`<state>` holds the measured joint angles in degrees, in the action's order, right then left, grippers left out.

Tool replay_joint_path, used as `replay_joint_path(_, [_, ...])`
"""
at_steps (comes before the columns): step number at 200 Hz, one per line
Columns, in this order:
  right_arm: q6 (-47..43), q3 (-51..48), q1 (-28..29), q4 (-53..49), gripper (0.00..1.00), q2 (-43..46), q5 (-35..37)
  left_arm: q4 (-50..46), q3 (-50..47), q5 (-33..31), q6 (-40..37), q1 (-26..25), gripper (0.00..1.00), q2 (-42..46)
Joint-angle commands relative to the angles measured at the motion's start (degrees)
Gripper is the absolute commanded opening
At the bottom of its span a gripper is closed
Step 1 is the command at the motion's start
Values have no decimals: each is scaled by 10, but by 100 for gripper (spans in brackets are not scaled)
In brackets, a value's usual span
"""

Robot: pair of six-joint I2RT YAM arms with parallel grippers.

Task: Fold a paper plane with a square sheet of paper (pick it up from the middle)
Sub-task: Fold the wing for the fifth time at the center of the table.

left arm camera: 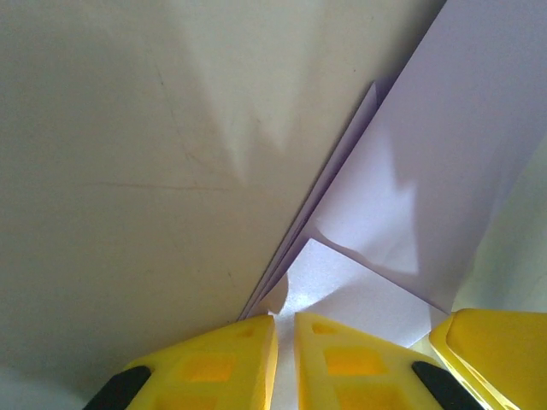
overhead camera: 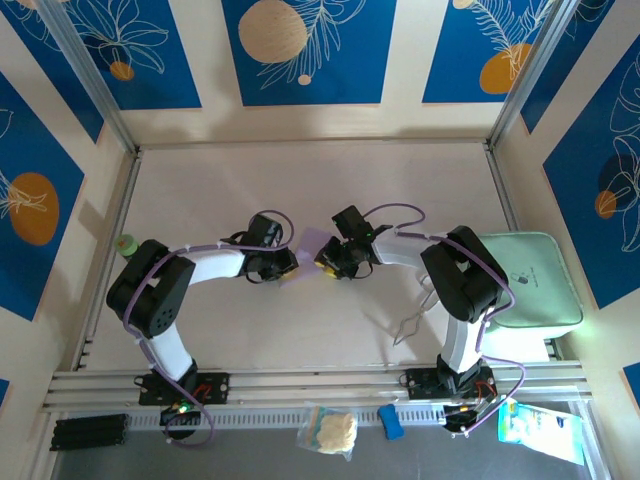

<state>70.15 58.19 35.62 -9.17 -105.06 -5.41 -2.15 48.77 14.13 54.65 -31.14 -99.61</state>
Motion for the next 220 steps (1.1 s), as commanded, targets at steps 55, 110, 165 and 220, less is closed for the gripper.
replay_joint_path(55, [10, -60, -3, 160, 28, 25, -23, -29, -20, 0, 4, 5, 18, -10])
replay_joint_path(110, [14, -81, -5, 182, 24, 26, -13, -30, -19, 2, 3, 7, 18, -6])
replay_joint_path(165, [13, -93, -11, 190, 14, 31, -1, -29, -20, 8, 1, 10, 20, 2])
replay_joint_path(220, [0, -98, -12, 180, 1, 50, 17, -18, -11, 19, -25, 10, 25, 27])
